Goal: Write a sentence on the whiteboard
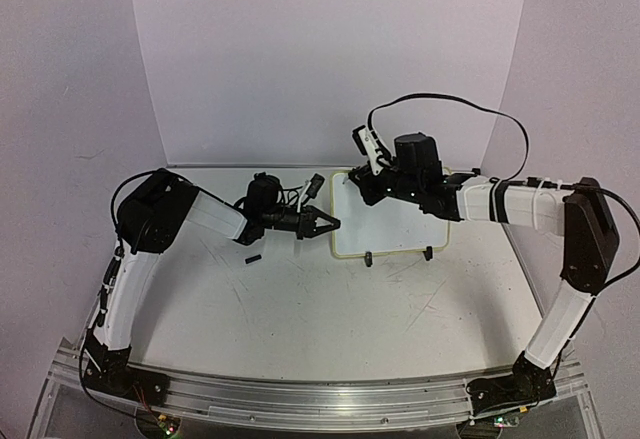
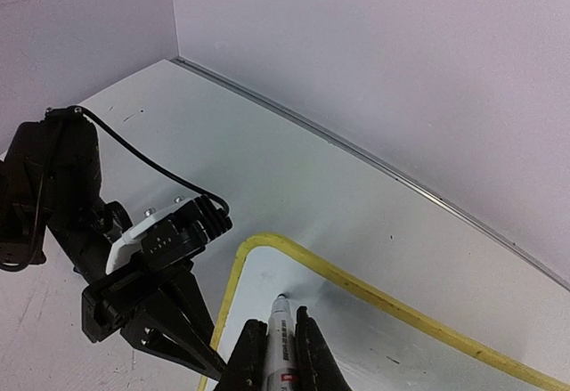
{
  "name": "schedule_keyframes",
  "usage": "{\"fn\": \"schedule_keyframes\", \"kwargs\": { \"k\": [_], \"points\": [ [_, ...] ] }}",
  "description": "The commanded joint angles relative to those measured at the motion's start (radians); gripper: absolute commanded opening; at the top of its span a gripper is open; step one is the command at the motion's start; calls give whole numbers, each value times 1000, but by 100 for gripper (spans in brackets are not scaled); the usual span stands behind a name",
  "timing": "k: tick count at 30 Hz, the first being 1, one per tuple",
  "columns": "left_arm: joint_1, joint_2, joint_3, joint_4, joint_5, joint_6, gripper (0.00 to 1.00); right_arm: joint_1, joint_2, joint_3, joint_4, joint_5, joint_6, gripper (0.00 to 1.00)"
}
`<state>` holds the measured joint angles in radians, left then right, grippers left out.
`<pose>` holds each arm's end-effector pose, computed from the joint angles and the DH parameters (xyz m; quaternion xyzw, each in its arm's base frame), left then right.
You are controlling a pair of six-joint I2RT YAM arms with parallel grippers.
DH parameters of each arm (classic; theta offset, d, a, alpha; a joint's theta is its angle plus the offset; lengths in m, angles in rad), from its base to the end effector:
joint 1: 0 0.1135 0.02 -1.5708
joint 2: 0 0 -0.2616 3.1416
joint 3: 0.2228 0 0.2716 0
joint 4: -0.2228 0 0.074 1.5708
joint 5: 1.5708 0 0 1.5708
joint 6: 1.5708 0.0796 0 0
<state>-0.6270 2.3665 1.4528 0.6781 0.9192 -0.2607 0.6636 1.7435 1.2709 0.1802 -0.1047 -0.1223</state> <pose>0.3962 -0.3652 0.0949 0.3982 0.6420 -0.5529 0.3515 0.3689 0.2990 0.2599 -0.3357 0.7284 0.1997 0.5628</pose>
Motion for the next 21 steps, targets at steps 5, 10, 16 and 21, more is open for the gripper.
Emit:
{"fn": "schedule_keyframes", "kwargs": {
  "k": [5, 10, 16, 21],
  "points": [
    [-14, -11, 0, -139, -32, 67, 0, 5, 8, 31, 26, 30, 16, 0],
    [-14, -15, 1, -151, -35, 76, 0, 5, 0, 9, 24, 36, 23, 0],
    [-15, -19, 7, -164, -38, 83, 0, 5, -15, -18, 24, 40, 28, 0],
    [-14, -18, 14, -175, -40, 87, 0, 7, -33, -50, 24, 35, 39, 0]
  ]
}}
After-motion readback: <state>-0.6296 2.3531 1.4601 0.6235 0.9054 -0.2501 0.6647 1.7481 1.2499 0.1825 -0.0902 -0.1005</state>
